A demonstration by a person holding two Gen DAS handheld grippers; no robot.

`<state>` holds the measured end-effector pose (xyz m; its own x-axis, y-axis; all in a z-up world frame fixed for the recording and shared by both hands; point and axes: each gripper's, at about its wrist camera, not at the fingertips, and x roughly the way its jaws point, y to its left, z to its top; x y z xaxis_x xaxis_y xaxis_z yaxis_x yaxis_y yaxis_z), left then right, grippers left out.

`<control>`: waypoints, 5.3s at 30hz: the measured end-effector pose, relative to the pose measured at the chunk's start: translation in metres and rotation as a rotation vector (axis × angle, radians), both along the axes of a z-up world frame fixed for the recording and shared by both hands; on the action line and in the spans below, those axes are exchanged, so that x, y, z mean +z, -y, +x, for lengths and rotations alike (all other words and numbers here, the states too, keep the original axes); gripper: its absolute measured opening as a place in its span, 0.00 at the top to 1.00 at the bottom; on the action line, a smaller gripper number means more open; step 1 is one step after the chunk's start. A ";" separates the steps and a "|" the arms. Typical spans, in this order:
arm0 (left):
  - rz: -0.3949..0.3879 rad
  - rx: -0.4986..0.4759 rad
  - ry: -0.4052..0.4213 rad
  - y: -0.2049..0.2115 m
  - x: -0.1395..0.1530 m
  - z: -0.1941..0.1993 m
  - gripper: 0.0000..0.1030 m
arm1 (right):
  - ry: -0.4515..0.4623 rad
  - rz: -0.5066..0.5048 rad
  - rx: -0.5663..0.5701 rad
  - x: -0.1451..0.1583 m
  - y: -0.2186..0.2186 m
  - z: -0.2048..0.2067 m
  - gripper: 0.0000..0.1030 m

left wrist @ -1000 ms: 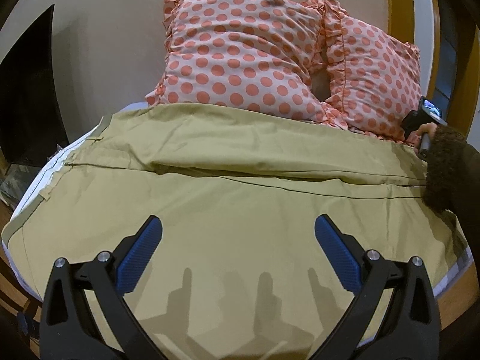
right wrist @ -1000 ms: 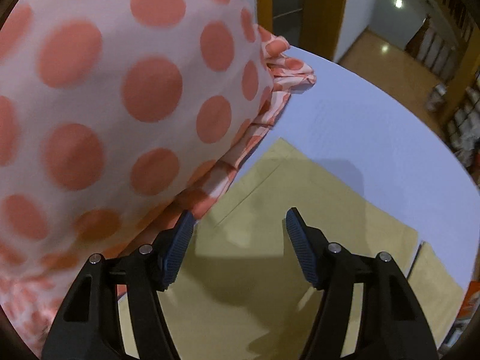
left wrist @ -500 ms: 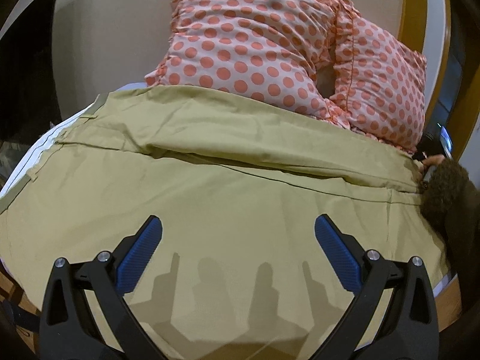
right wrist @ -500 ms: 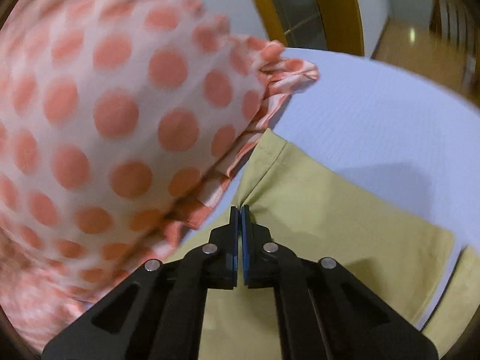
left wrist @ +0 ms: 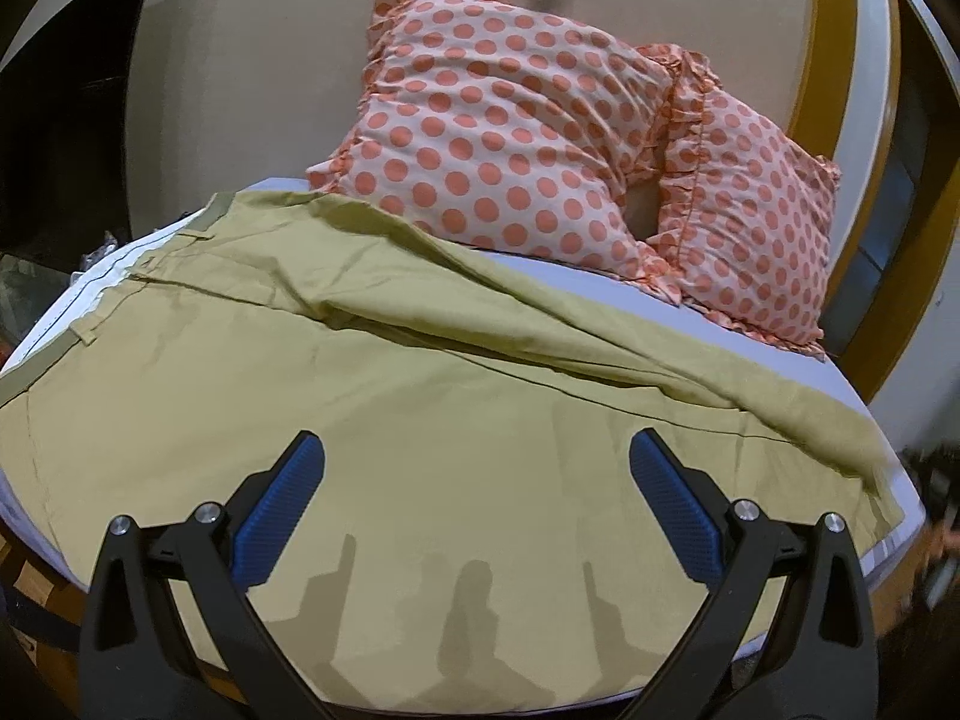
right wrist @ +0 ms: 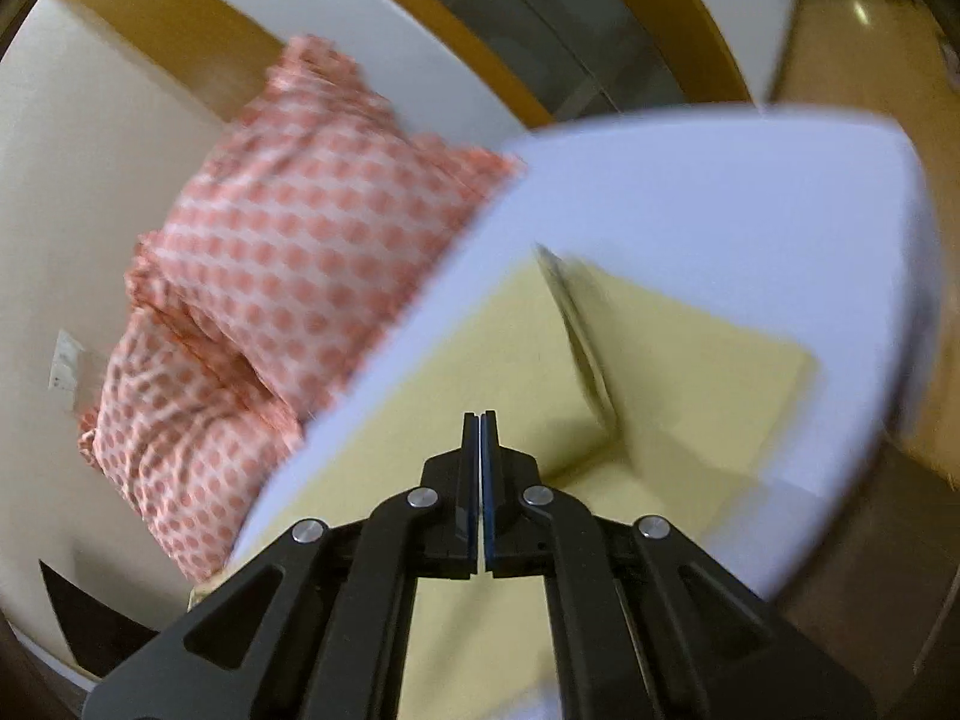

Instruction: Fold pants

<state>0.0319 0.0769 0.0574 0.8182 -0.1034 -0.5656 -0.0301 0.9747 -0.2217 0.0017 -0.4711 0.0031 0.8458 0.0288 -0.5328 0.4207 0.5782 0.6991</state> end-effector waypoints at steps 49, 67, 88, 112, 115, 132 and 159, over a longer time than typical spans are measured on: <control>-0.304 0.147 -0.348 -0.106 -0.032 0.252 0.64 | 0.299 0.220 0.049 -0.023 -0.014 0.043 0.99; -0.254 0.143 -0.197 -0.094 -0.036 -0.041 0.92 | 0.120 0.142 0.000 -0.051 0.010 -0.012 0.98; -0.318 0.166 -0.073 -0.119 -0.047 -0.092 0.49 | 0.056 -0.065 -0.172 -0.049 0.027 -0.056 0.35; -0.345 0.191 0.013 -0.138 -0.045 -0.120 0.40 | 0.363 -0.277 0.236 0.030 -0.104 0.032 0.95; -0.345 0.196 0.017 -0.139 -0.046 -0.125 0.39 | 0.442 -0.292 0.535 0.049 -0.198 0.057 0.95; -0.312 -0.048 -0.040 -0.106 -0.076 -0.102 0.23 | 0.188 -0.446 1.051 -0.001 -0.342 0.054 0.18; -0.724 0.323 0.016 -0.231 -0.061 -0.050 0.26 | 0.165 -0.340 1.017 -0.024 -0.334 0.065 0.16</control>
<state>-0.0183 0.3077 -0.0034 0.8781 -0.1968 -0.4362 -0.2784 0.5313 -0.8001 0.0668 -0.1370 -0.0213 0.5711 0.6294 -0.5270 -0.4497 0.7770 0.4405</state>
